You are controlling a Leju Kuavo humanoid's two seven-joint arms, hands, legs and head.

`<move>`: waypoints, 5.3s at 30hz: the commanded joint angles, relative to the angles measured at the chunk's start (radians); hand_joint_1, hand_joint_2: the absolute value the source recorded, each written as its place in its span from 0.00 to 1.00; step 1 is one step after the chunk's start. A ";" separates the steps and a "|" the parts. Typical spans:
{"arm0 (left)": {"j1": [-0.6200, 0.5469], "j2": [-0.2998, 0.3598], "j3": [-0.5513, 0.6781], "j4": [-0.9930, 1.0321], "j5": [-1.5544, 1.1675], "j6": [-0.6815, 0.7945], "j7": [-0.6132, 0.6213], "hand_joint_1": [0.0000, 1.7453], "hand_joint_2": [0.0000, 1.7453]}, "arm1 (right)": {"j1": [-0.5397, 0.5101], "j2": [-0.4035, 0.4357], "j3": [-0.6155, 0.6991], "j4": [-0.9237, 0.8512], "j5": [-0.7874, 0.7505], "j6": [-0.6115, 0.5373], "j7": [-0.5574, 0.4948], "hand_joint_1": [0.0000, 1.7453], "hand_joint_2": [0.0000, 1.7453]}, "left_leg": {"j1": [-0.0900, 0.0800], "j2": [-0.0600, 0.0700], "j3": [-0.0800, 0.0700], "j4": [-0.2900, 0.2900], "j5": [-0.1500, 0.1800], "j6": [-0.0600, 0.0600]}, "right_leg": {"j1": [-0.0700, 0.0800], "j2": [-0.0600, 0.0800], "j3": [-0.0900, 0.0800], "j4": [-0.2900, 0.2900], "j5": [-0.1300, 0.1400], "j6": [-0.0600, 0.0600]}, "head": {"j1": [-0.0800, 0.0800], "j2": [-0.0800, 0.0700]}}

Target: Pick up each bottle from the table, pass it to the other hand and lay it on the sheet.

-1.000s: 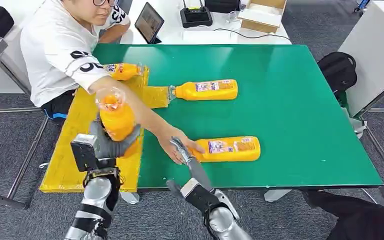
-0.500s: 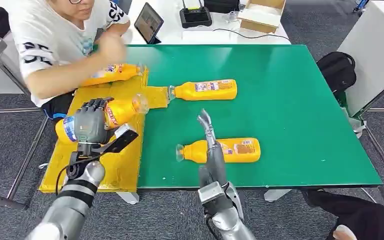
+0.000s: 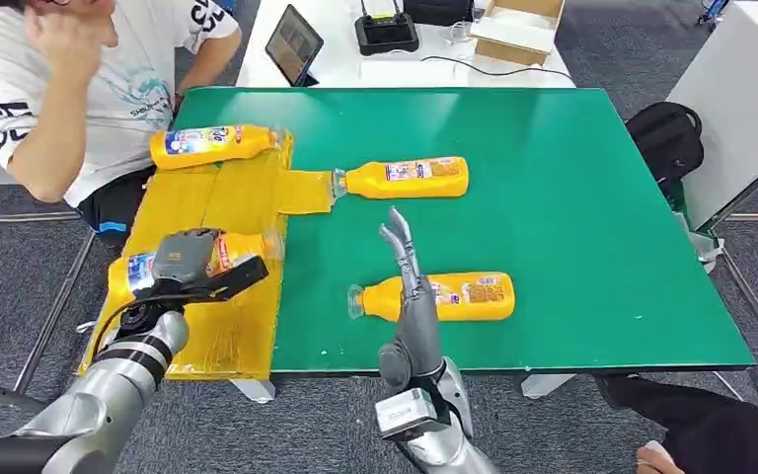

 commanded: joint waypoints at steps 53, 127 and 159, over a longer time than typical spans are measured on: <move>0.365 -0.173 0.141 -0.735 1.156 0.013 -0.395 0.00 1.00 | -0.166 -0.252 -0.105 0.210 0.361 0.142 0.410 0.00 1.00 | -0.001 0.000 0.005 -0.001 -0.001 0.002 | 0.000 -0.001 0.006 -0.003 0.000 -0.001 | 0.000 0.000; 0.339 -0.203 -0.019 -0.429 1.182 -0.092 -0.387 0.00 1.00 | -0.550 -0.371 0.119 0.856 0.059 0.505 0.470 1.00 1.00 | 0.000 -0.002 0.007 -0.001 0.001 0.003 | 0.001 -0.002 0.009 -0.004 0.001 0.000 | 0.000 0.000; 0.463 -0.206 -0.246 -0.822 1.585 -0.669 -0.137 0.00 1.00 | -0.090 -0.111 -0.287 0.210 0.137 0.065 0.090 1.00 1.00 | -0.002 -0.005 0.004 0.000 -0.001 0.003 | -0.001 -0.005 0.006 -0.003 -0.001 -0.001 | 0.000 0.000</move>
